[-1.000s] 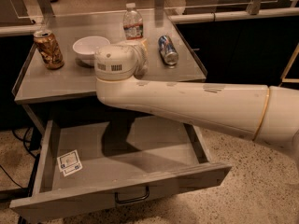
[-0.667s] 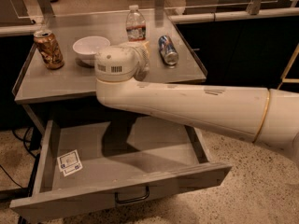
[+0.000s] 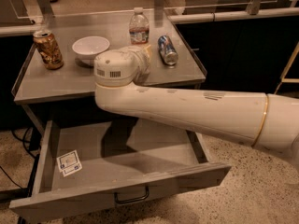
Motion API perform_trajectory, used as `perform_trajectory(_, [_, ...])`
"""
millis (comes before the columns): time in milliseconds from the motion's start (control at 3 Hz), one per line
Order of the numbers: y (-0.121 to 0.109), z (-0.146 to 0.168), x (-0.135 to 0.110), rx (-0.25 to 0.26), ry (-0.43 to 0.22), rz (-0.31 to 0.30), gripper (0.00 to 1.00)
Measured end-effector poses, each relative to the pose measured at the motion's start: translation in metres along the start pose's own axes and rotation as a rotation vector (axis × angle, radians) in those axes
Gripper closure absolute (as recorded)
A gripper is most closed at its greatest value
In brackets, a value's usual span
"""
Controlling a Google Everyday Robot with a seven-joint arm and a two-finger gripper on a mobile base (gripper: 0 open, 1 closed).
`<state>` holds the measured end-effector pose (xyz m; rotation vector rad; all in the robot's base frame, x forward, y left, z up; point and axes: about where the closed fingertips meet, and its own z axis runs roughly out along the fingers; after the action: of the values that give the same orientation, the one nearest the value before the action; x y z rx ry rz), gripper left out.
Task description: Pick water bottle from top drawer and place on counter
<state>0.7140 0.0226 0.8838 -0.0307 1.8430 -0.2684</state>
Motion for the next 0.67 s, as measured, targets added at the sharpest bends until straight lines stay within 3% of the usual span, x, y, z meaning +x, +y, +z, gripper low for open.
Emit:
perform_trajectory(333, [-0.001,-0.001,-0.004,0.0,0.0,0.0,1.0])
perform_trajectory(667, [0.004,-0.012,0.006,-0.009,0.021,0.0,1.0])
